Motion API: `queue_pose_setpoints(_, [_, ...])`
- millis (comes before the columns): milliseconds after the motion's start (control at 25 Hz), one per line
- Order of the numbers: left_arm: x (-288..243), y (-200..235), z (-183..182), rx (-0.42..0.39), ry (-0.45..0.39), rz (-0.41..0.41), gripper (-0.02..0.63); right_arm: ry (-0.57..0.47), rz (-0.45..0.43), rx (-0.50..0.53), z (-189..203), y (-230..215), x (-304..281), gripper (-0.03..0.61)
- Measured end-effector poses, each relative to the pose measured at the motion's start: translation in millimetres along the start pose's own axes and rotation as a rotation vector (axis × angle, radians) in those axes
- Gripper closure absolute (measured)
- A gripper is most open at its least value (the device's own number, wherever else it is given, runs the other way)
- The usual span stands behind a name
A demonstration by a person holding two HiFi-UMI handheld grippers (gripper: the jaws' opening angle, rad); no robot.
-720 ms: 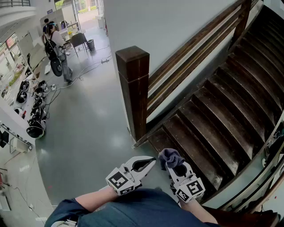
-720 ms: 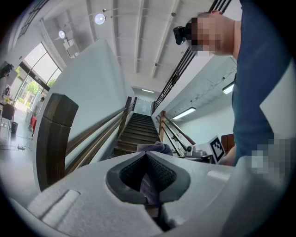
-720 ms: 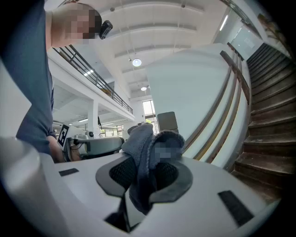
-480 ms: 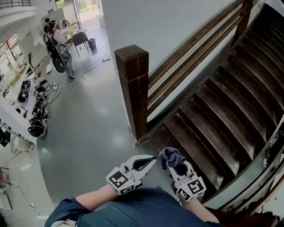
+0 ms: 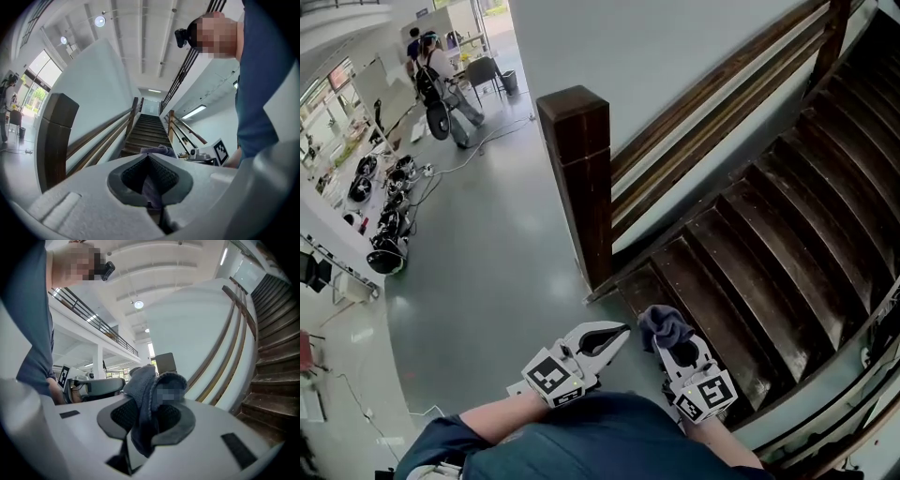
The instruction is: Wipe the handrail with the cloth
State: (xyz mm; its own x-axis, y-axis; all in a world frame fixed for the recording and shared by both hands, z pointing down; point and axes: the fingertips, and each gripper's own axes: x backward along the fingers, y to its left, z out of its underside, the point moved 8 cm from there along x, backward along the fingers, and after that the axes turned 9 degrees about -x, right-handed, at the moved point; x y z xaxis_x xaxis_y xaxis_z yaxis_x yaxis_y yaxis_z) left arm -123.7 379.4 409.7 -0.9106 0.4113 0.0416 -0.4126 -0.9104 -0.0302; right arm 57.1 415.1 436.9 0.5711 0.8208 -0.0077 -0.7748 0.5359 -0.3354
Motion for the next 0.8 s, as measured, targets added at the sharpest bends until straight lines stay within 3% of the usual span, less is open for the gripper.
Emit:
queue_pose_setpoints(200, [-22.2, 8.1, 12.9, 0.005, 0.014, -0.029, 0.611, 0.020, -0.003, -0.018, 4.8, -33.2, -2.1, 0.483])
queue_pose_setpoints(400, [-51.0, 44.4, 19.8, -0.010, -0.006, -0.015, 0.611, 0.023, 0.014, -0.011, 0.2, -66.1, -30.4, 0.483])
queue_pose_setpoints(600, [-87.0, 113.9, 30.0, -0.016, -0.048, 0.035, 0.611, 0.020, 0.057, 0.027, -11.2, -100.0, -88.7, 0.483])
queue_pose_setpoints(800, [-127.5, 215.9, 20.8, -0.005, -0.089, 0.121, 0.611, 0.010, 0.146, 0.029, -42.3, -138.6, -177.3, 0.483])
